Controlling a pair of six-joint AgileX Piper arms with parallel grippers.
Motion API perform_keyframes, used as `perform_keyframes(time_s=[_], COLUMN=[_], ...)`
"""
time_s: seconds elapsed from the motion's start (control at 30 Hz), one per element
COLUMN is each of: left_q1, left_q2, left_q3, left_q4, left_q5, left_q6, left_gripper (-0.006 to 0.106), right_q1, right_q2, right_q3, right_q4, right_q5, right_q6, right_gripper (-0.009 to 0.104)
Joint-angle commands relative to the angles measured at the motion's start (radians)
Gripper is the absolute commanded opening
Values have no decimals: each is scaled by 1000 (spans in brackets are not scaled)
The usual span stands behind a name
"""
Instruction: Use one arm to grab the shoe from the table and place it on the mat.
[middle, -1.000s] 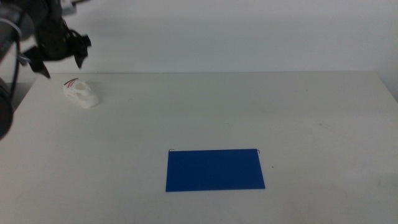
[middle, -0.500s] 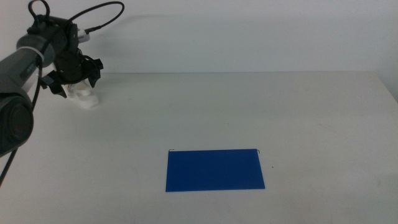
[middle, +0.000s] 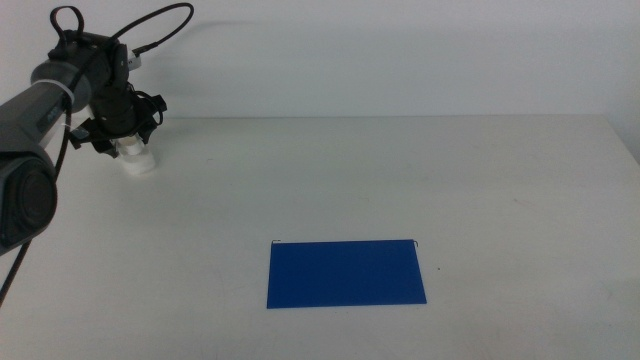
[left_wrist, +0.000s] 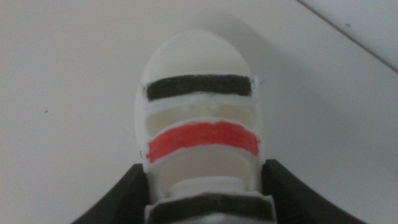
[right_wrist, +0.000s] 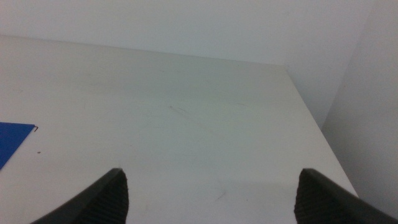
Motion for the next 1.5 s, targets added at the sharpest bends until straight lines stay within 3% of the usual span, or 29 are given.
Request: perform_keyframes(time_s=[0.0, 0.1, 0.47, 0.63, 0.97, 1.47], left_q1=[-1, -2, -41, -109, -410, -791], left_q2=[-79, -100, -287, -430, -758, -685], left_q3=[-39, -62, -68, 80, 525, 638], left_q4=[20, 45, -19, -42, 157, 168], left_q5=[15, 92, 340, 338, 252, 40], left_q6=[-6, -6, 4, 4, -222, -416], left_gripper=[18, -2, -1, -1, -1, -1], right_q1=[-2, -2, -2, -2, -2, -2], right_q2=[3, 3, 3, 3, 3, 3], right_q3=[5, 5, 5, 5, 5, 5], right_q4=[-8, -8, -8, -8, -8, -8], right_q5=[-73, -73, -73, -73, -73, -73], right_q6=[-11, -11, -11, -11, -11, -11], right_gripper=[78, 78, 78, 78, 78, 78])
